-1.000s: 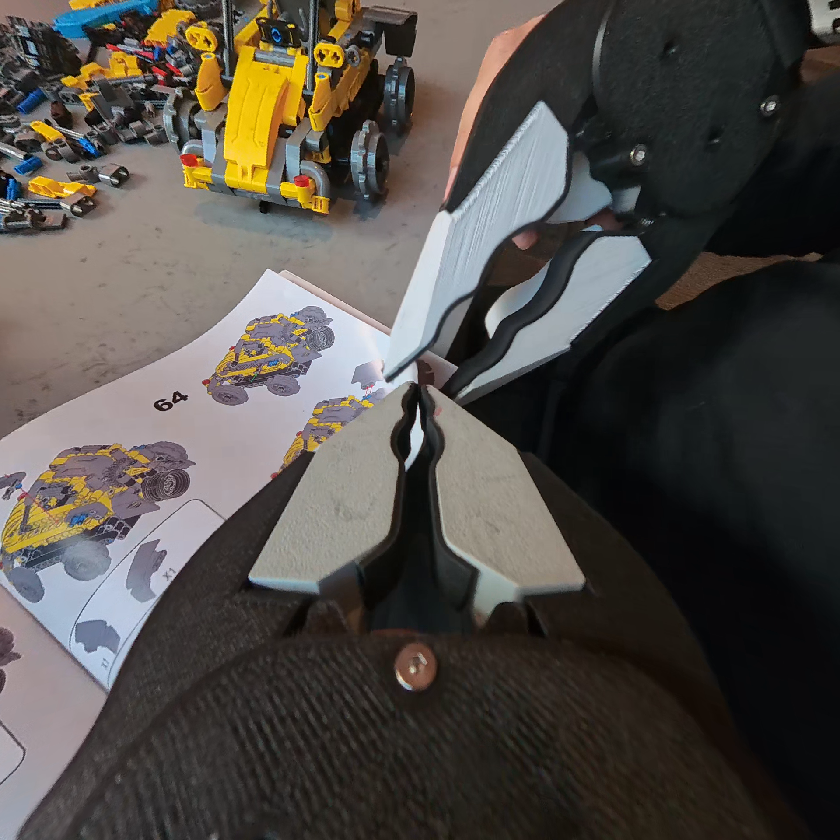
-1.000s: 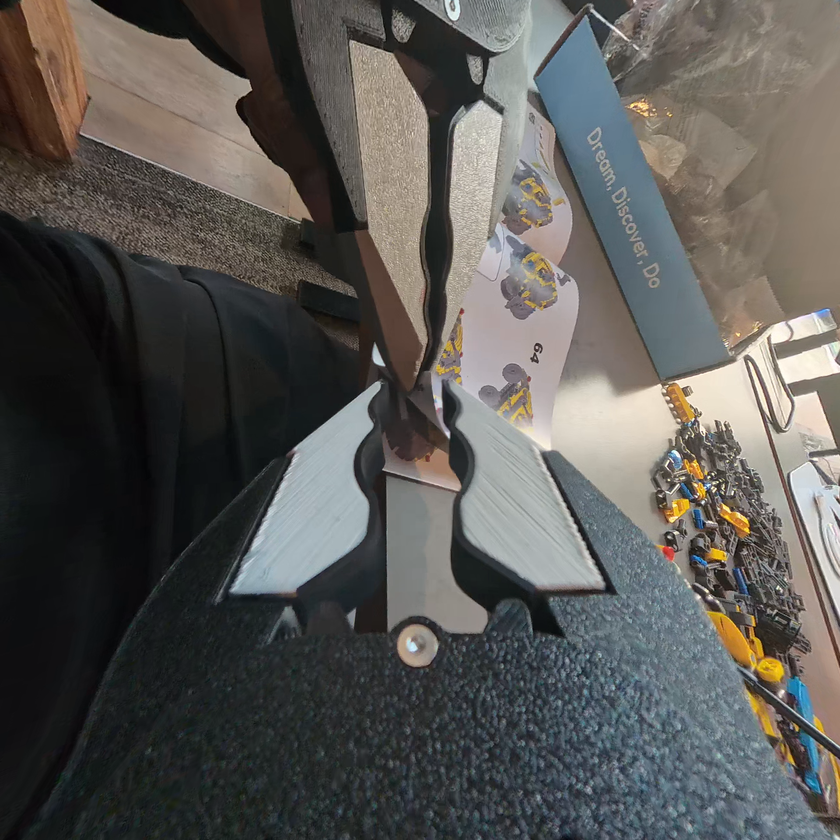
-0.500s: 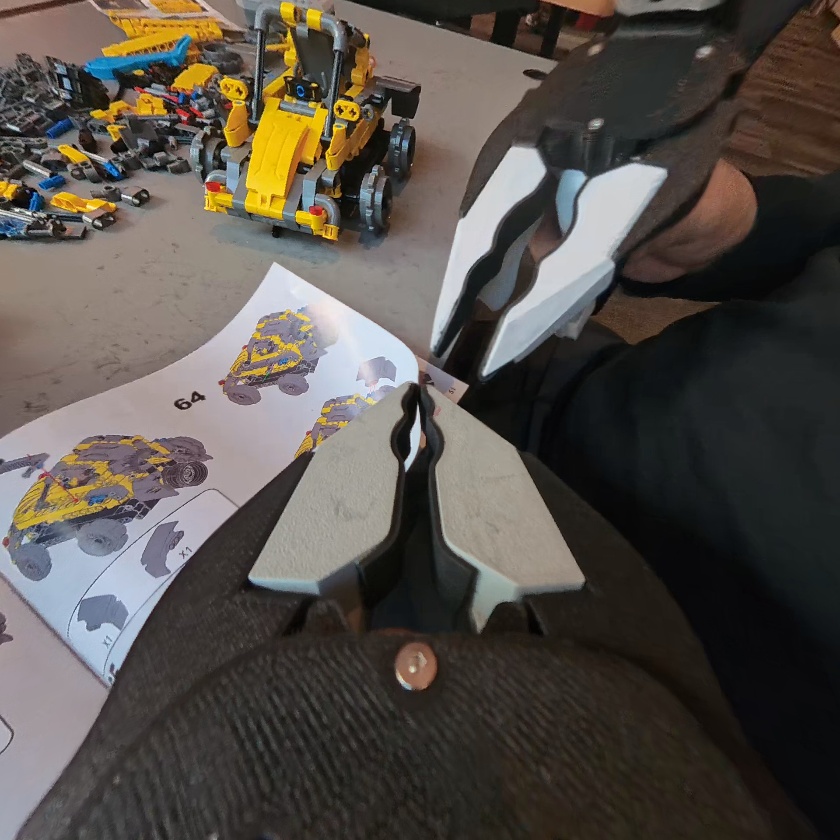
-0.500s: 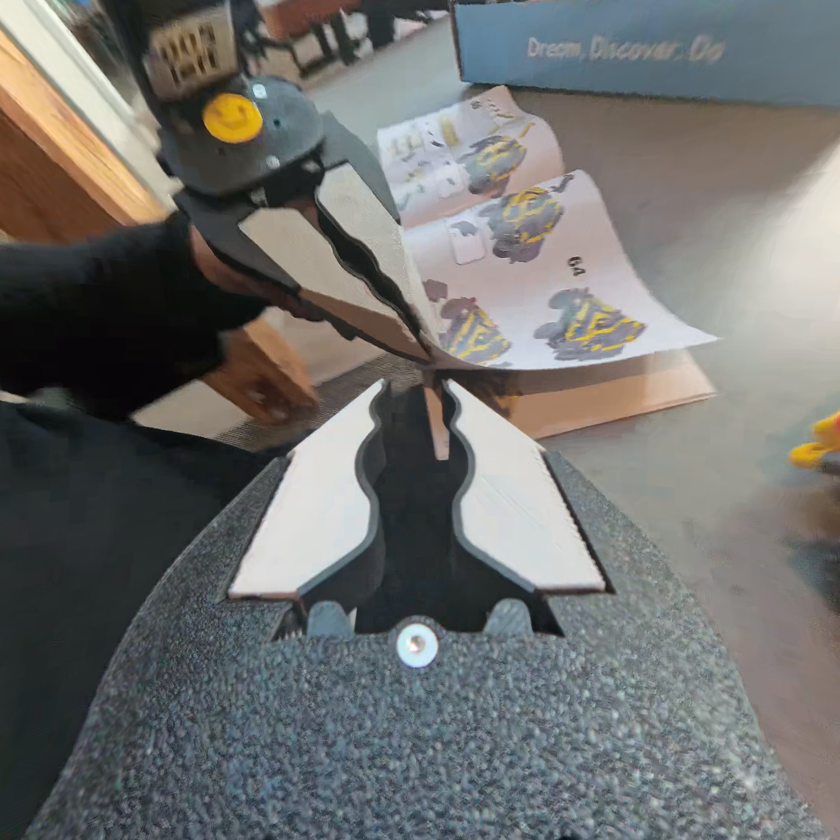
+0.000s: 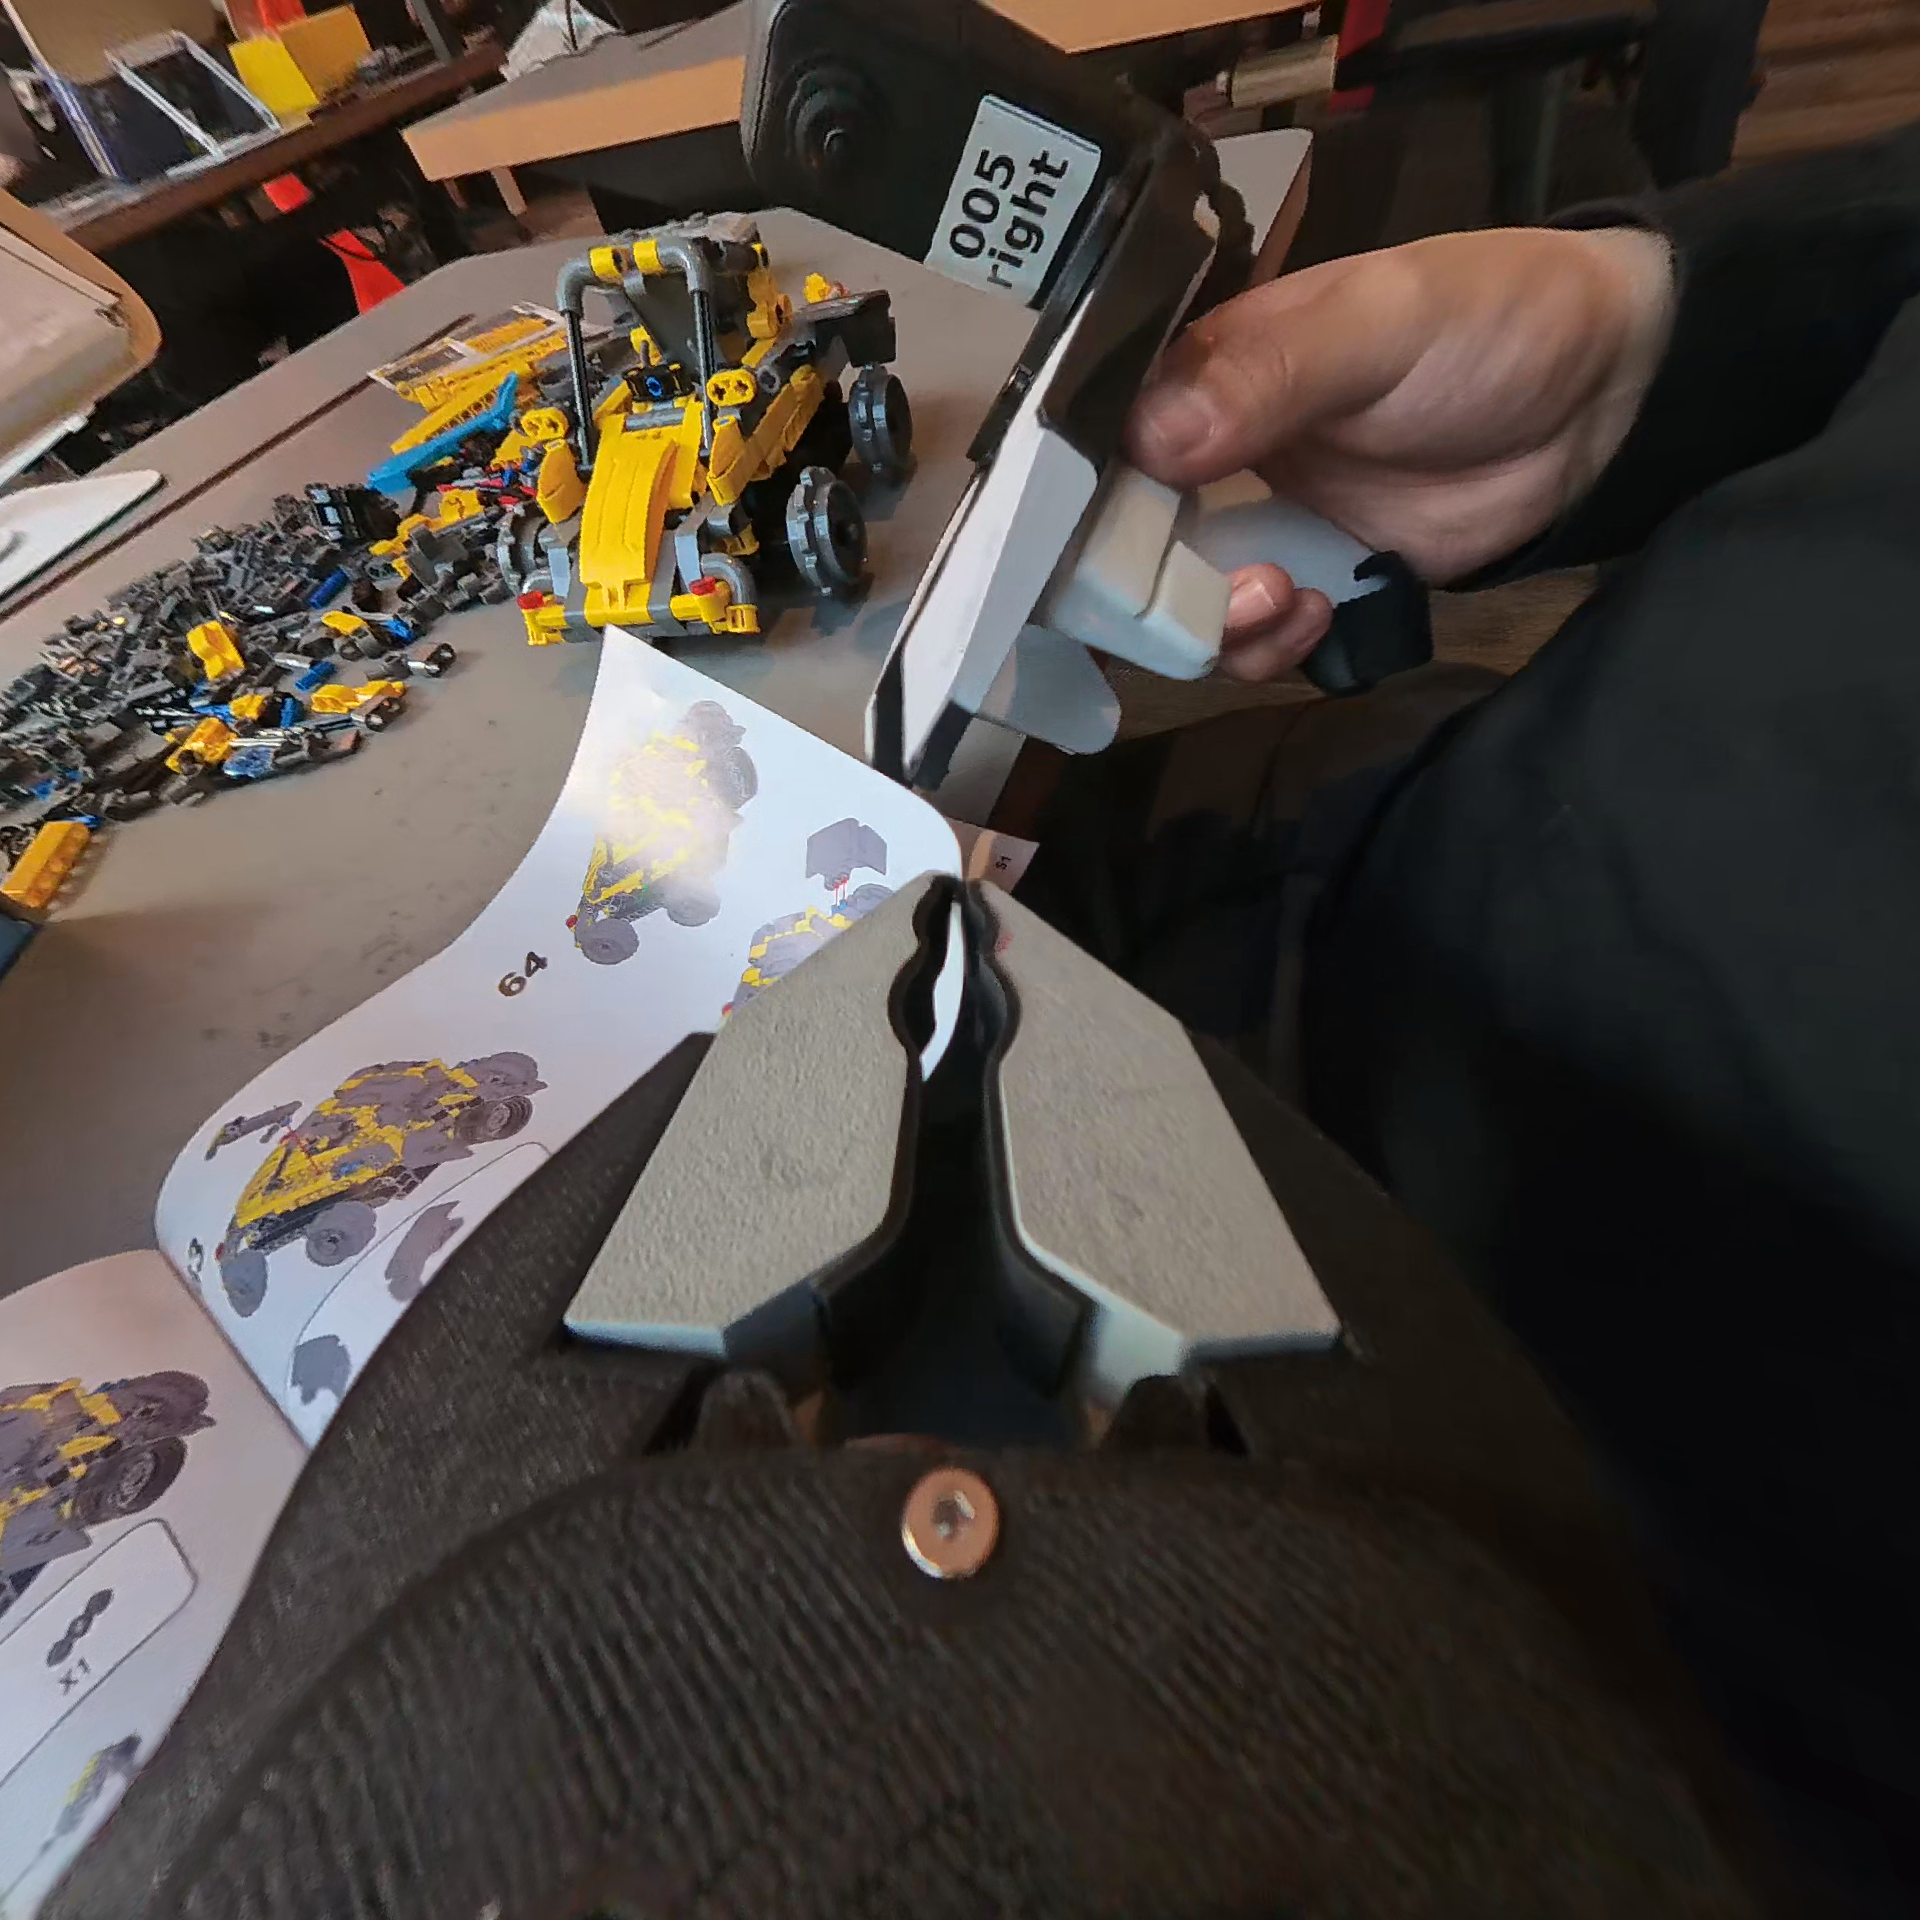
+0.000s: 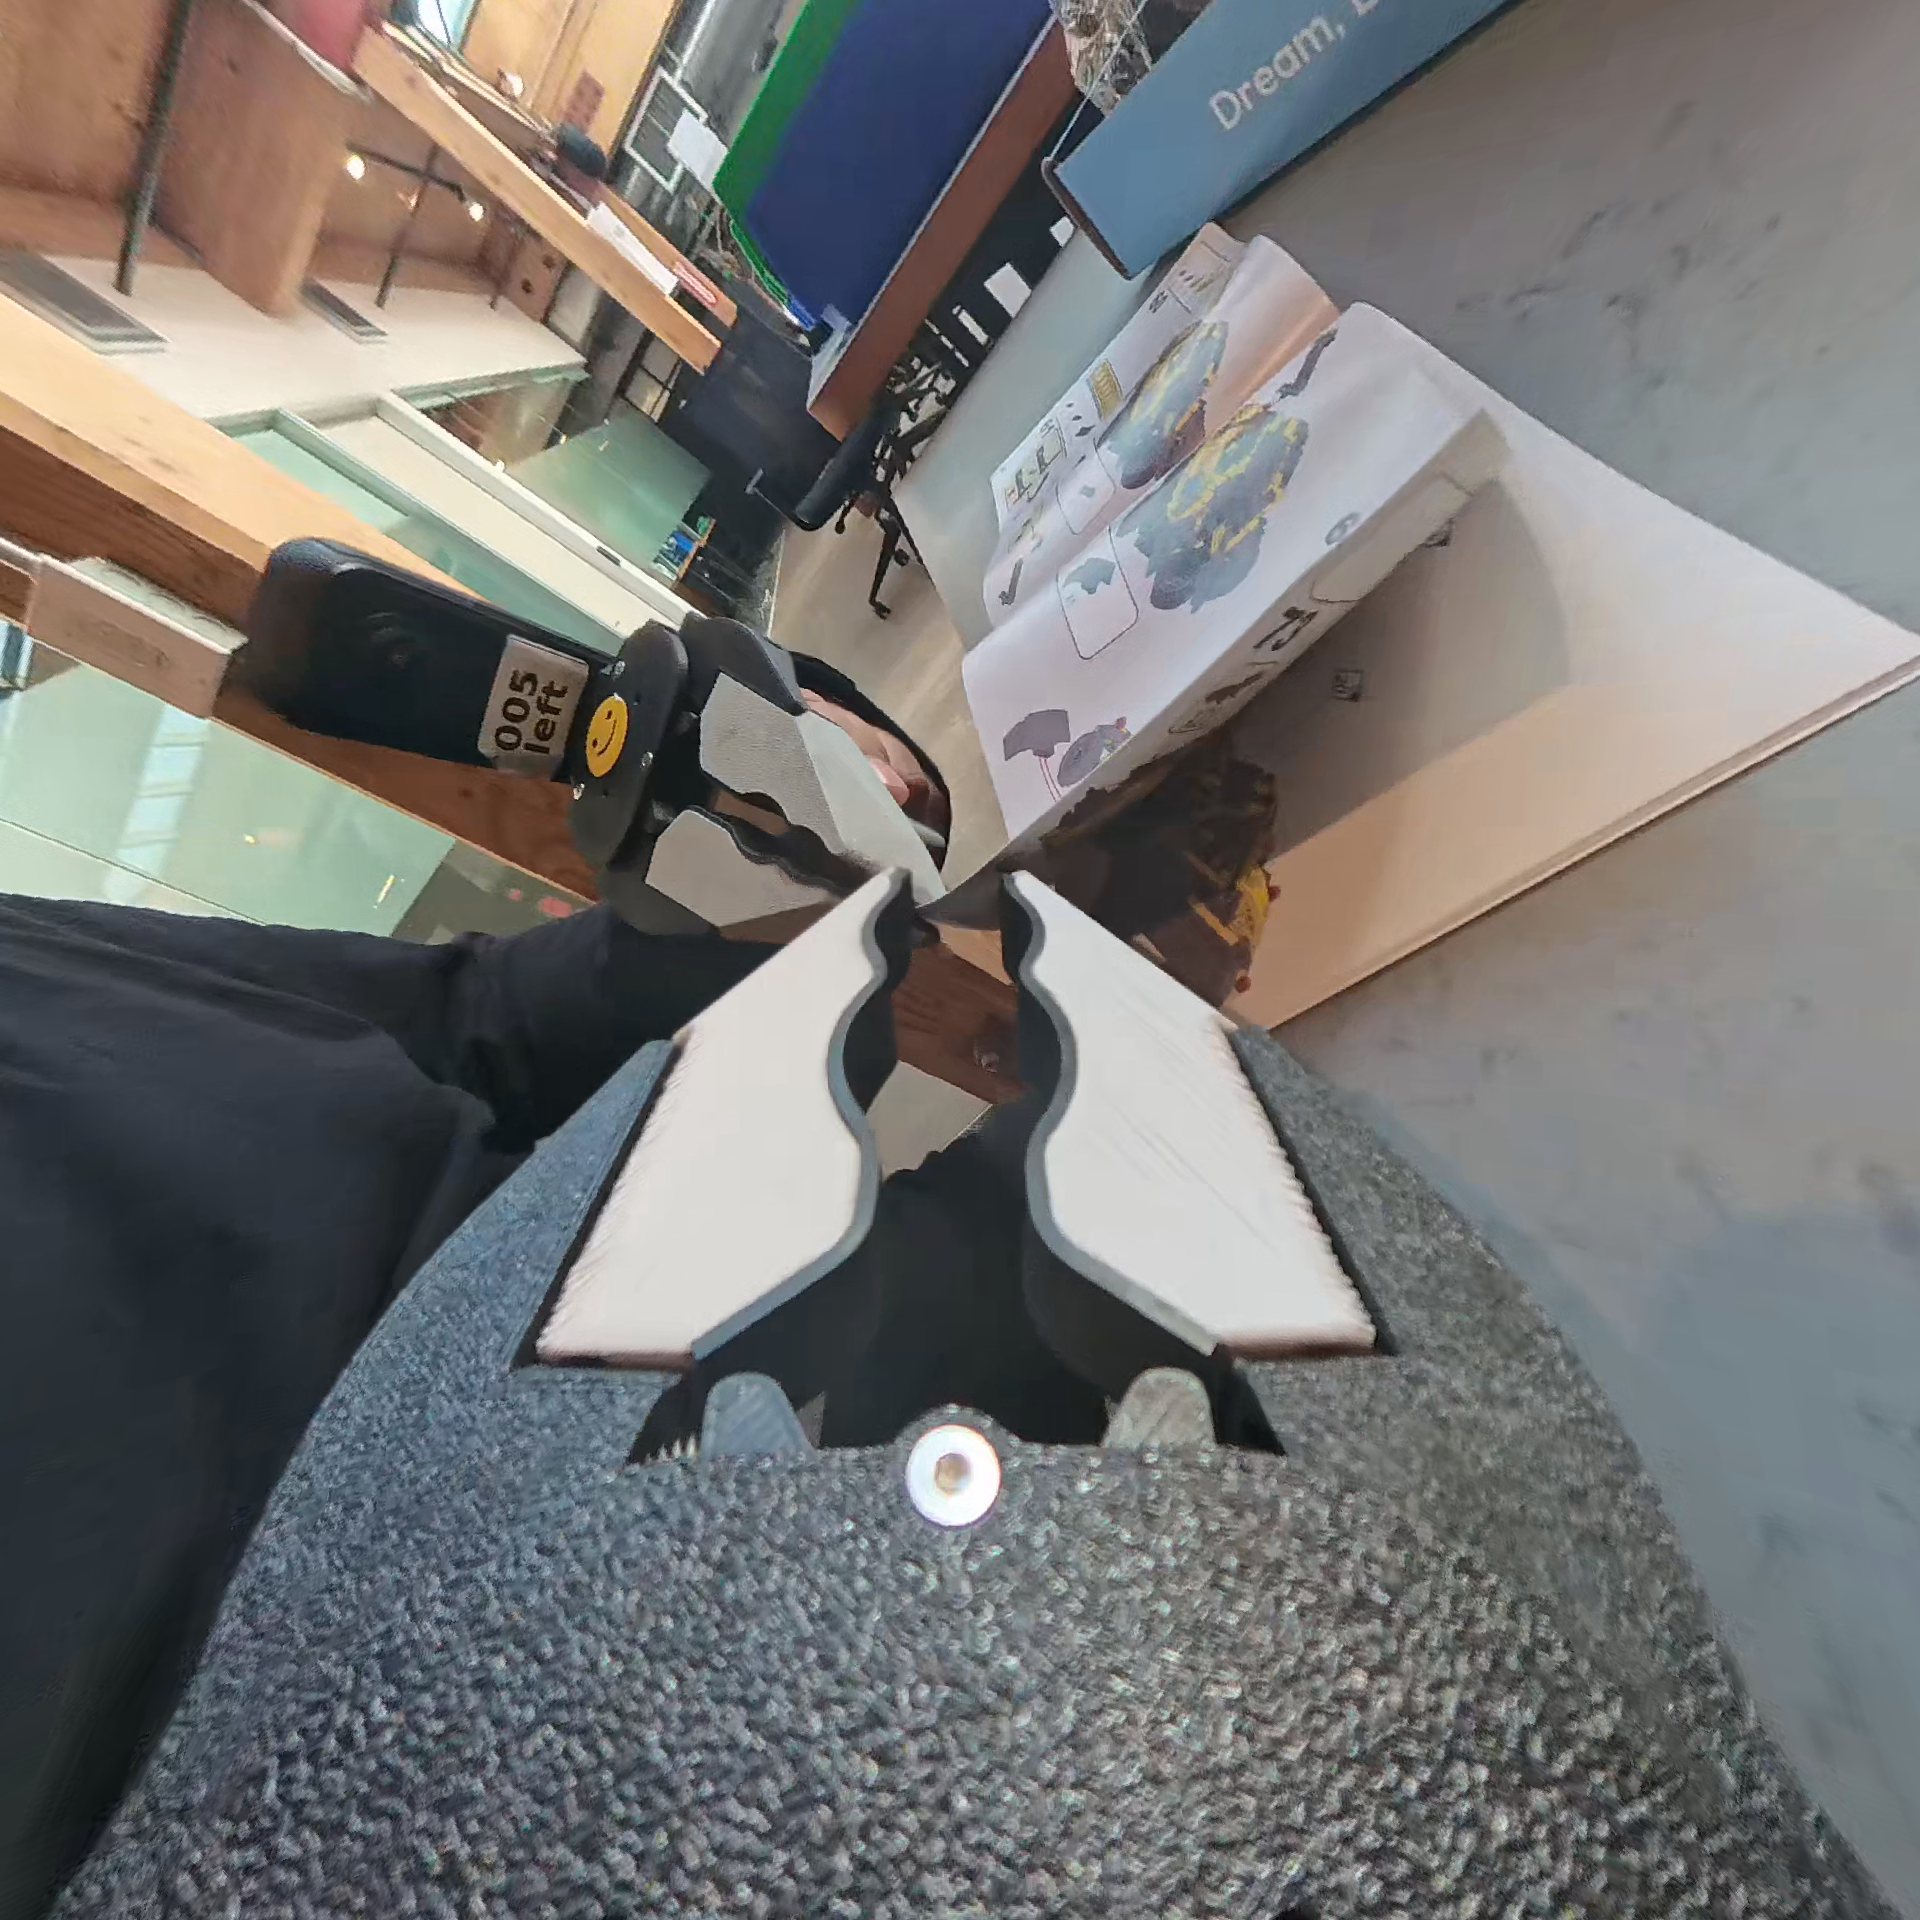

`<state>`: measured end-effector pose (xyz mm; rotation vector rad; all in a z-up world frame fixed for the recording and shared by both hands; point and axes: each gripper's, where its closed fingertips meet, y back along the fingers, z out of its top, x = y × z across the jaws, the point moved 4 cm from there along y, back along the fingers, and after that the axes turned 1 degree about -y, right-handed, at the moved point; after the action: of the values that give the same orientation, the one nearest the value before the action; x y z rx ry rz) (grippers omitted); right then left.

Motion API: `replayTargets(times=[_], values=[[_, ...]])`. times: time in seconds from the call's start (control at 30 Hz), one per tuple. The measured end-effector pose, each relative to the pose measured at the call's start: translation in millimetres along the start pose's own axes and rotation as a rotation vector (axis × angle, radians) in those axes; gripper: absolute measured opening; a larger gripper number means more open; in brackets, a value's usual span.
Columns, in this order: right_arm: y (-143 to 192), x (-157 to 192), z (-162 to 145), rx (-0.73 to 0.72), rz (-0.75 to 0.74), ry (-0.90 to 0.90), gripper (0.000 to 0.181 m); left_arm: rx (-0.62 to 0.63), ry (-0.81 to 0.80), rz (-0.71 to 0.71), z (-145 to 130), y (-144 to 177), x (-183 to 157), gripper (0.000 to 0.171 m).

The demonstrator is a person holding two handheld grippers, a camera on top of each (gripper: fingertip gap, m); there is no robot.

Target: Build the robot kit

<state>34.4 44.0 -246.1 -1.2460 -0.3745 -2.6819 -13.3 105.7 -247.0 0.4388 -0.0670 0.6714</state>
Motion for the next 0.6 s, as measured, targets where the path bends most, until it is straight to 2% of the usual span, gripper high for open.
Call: replayTargets(times=[0.03,0.13,0.3,0.5,0.6], values=[[-0.6,-1.0,-0.2,0.003,-0.011,0.01,0.007,-0.003,0.009,-0.005,-0.4,-0.2,-0.7,0.0],[-3.1,-1.8,0.1,0.005,-0.023,0.039,0.002,0.021,0.023,-0.011,-3.6,-2.0,-1.4,0.005],[-6.6,-2.3,-3.0,0.012,-0.008,0.036,0.0,0.044,0.123,-0.039,-3.2,-2.7,0.3,0.027],[-6.7,-1.3,-2.6,0.007,0.018,0.032,0.0,0.016,0.431,-0.174,2.6,-2.0,6.3,0.031],[-9.1,-1.9,-4.2,0.02,0.015,0.036,0.0,0.017,0.45,-0.206,1.4,-4.7,5.2,0.026]])
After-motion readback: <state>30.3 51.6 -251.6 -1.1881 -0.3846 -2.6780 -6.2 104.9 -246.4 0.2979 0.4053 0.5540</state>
